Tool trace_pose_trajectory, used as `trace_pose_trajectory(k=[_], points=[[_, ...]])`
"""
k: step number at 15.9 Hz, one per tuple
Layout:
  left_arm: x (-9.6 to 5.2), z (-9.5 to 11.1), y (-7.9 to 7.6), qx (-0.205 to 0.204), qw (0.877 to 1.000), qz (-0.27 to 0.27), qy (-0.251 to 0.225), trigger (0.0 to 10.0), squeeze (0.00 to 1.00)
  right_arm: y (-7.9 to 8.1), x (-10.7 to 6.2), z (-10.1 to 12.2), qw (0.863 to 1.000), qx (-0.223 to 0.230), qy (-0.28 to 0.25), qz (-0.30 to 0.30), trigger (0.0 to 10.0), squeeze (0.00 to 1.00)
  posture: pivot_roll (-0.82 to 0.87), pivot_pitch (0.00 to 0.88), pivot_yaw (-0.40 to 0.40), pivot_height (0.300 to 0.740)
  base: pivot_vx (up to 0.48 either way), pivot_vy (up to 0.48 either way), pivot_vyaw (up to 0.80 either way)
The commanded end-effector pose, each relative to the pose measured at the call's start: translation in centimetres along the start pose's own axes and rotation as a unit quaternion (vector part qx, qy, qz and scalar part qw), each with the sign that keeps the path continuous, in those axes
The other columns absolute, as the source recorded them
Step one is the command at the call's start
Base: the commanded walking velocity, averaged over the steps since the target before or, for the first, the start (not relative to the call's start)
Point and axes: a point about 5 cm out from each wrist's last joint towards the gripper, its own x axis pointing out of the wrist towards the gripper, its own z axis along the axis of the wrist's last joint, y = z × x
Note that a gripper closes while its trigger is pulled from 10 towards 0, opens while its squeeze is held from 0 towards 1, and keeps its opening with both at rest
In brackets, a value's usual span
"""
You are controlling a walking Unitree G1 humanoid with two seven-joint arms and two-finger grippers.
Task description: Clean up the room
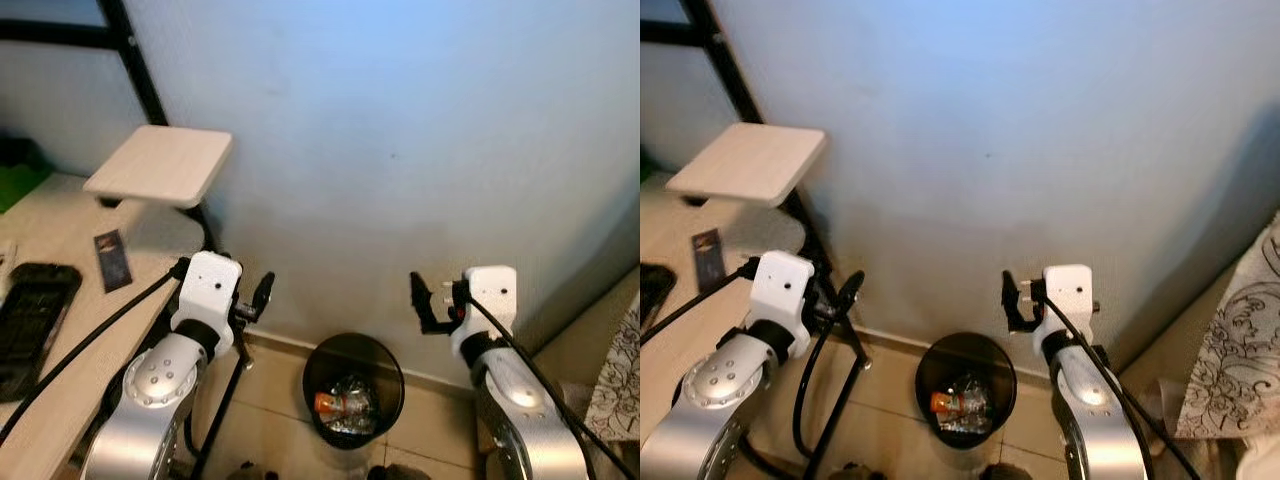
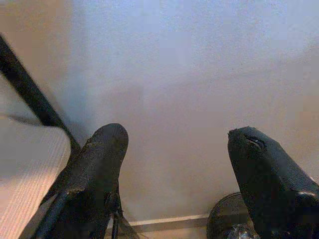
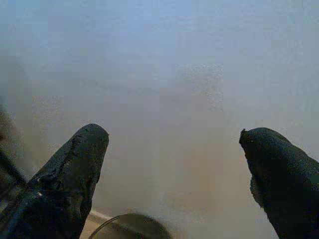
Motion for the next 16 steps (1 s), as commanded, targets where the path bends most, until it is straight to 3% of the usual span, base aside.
trace_pose_trajectory(k=[1,10,13,16], points=[[-0.1,0.0,0.2,0.002,1.000,0.011,-0.001,10.0,0.00,-0.2,-0.5,0.4,1.000,0.003,-0.002,-0.006,10.0,0.00,-0.03,0.000,0.041,0.740,0.000,0.000,-0.78],[-1.1,-0.8,0.0,-0.022,0.999,0.026,0.014,10.0,0.00,-0.4,-2.2,-0.1,0.999,-0.025,0.032,-0.022,10.0,0.00,-0.02,0.000,0.011,0.740,0.000,0.000,-0.78],[-1.3,-0.8,-0.1,-0.010,0.999,0.029,0.013,10.0,0.00,-1.0,-2.4,-0.3,0.998,-0.026,0.044,-0.039,10.0,0.00,-0.01,0.000,0.004,0.740,0.000,0.000,-0.79],[-1.7,-0.6,0.3,-0.024,0.998,0.058,0.006,10.0,0.00,-0.9,-1.8,0.0,0.998,-0.015,0.038,-0.045,10.0,0.00,0.00,0.000,0.003,0.740,0.000,0.000,-0.79]])
